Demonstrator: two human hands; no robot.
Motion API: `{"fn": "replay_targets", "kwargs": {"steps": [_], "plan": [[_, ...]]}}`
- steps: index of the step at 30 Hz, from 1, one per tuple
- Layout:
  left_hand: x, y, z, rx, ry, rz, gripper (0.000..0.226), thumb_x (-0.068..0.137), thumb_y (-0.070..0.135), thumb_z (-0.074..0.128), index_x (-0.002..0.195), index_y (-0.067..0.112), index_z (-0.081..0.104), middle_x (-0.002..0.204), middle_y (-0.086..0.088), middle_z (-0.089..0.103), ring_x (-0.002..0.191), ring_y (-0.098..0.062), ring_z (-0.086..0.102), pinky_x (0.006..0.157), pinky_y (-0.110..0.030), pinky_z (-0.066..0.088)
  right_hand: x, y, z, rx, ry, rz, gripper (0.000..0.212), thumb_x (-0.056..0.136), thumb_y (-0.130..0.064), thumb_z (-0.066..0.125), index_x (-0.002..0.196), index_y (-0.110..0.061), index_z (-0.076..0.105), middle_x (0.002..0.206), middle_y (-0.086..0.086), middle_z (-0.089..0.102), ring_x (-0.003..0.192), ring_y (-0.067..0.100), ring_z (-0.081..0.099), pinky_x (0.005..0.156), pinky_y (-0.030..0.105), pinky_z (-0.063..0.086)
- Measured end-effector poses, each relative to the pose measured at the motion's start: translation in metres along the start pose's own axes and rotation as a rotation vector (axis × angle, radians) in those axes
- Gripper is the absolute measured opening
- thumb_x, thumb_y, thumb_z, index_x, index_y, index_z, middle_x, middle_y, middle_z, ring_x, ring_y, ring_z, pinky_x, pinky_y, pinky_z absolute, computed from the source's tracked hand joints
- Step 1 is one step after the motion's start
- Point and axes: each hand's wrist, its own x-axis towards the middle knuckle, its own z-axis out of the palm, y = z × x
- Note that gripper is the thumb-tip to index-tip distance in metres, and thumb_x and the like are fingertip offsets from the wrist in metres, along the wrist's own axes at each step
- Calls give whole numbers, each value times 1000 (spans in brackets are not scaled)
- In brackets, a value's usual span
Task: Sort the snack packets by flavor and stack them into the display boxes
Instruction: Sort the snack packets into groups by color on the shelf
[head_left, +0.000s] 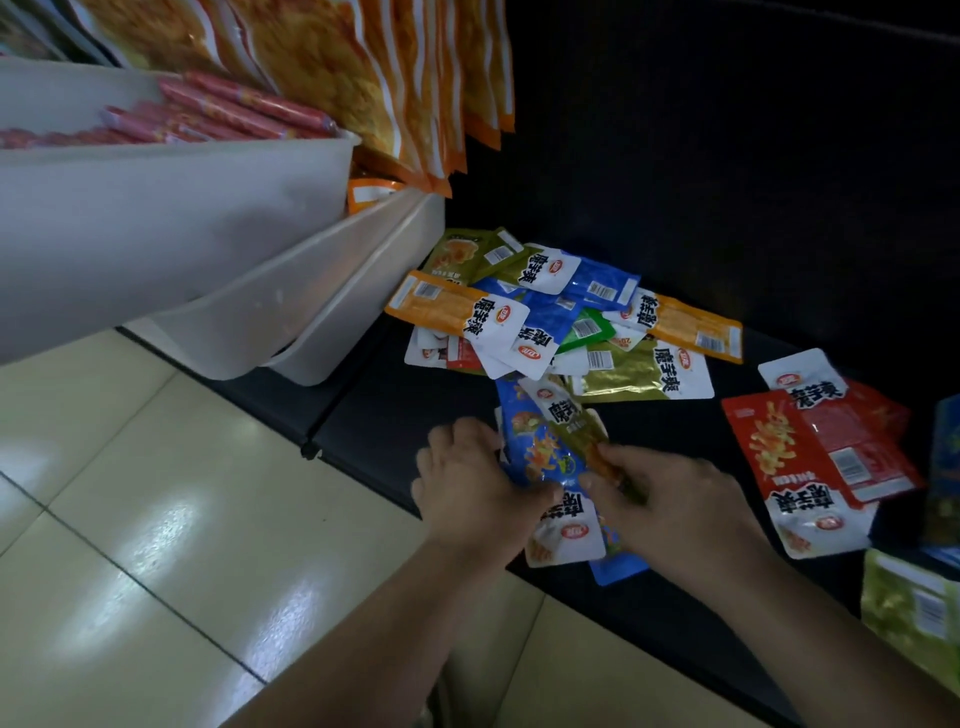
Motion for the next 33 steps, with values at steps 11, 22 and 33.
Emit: {"fn": "replay_targets", "kwargs": {"steps": [11, 22, 33], "plan": [[-24, 11, 19, -446, -156, 141, 44, 94, 27, 70, 131, 38, 49, 98, 17, 73, 87, 0, 72, 75, -34, 62, -7, -5, 0, 30, -13, -37, 37, 100, -42, 61, 135, -33, 67, 125, -15, 71, 107, 6, 67, 80, 14, 46], [-34, 17, 15, -896, -395, 78, 63, 97, 4, 69, 143, 42, 50, 118, 12, 74, 108, -13, 74, 88, -42, 63, -4, 7, -4, 525, -110, 82, 17, 97, -22, 71, 98, -39, 75, 103, -28, 69, 92, -20, 62, 69, 3, 48], [-43, 5, -13, -1102, -94, 6, 65, 96, -11, 58, 140, 35, 52, 124, 6, 73, 104, -19, 76, 76, -41, 65, -18, 14, -24, 663, 64, 264, 45, 88, -15, 81, 116, -46, 63, 87, -12, 75, 83, 7, 75, 80, 39, 60]]}}
